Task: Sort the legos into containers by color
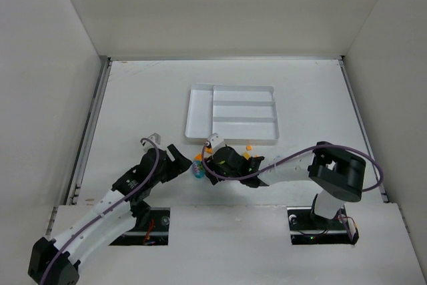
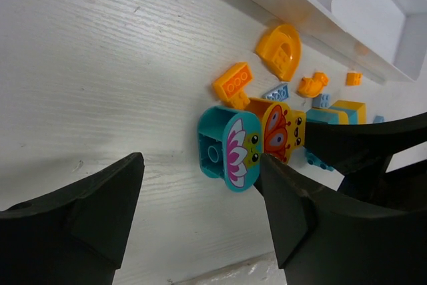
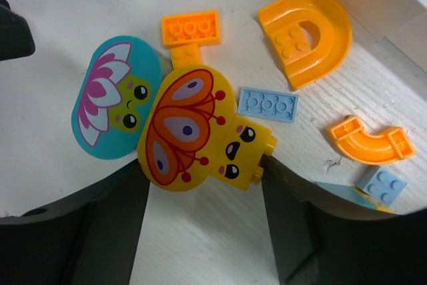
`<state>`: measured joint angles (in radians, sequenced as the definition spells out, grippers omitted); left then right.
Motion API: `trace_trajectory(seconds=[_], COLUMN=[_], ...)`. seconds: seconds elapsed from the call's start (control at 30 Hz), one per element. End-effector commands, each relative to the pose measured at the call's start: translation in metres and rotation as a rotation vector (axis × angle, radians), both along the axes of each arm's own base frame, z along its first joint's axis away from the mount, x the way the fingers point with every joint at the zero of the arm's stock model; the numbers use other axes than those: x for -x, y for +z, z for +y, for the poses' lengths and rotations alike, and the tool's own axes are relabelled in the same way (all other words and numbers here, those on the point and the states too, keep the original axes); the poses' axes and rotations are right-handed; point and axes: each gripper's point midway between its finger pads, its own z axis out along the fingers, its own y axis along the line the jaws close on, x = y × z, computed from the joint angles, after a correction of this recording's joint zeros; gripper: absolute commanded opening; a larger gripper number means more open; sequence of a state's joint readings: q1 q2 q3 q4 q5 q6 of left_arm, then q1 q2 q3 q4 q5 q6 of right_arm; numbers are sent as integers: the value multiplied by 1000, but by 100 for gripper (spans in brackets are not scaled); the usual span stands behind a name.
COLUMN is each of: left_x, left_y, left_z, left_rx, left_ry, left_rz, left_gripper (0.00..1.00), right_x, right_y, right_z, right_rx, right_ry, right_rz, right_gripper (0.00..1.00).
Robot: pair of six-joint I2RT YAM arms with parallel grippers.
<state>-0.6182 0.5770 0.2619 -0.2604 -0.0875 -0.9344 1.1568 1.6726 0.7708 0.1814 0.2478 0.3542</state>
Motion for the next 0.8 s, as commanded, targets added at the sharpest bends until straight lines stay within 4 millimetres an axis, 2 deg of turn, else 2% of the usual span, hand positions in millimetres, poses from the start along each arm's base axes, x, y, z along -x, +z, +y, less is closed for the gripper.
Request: trace_trajectory(seconds=[0.0,0.13,0.3,0.4,0.6,0.7,0.77], left_x=[6,8,4,-2,-23,-28,-28], left_y=[1,-2,6,12,16,12,11], left_z=[-7,-12,-20,-21,-16,-15,-14], left_rx=[84,129,202,222,237,217,205], left_ry=[3,2,-1,8,58,58,54], left_rz=[33,48,23,-13,-64,-55,-56], left_gripper=[70,73,74,75,75,75,75], right_x=[-11,-11,-9,-8,-19,-32,-34], right_y=[13,24,41,40,39,32,26], right_z=[12,15,11,10,10,10,13], right_rx=[-45,-105,-180,-184,-135,-68,-46], right_ry=[-5,-24,-55,-59,-53,-29,2], right_rz=[-39,-46,-45,-40,-101,-127,-116], right_gripper=[66,60,60,62,89,95,96])
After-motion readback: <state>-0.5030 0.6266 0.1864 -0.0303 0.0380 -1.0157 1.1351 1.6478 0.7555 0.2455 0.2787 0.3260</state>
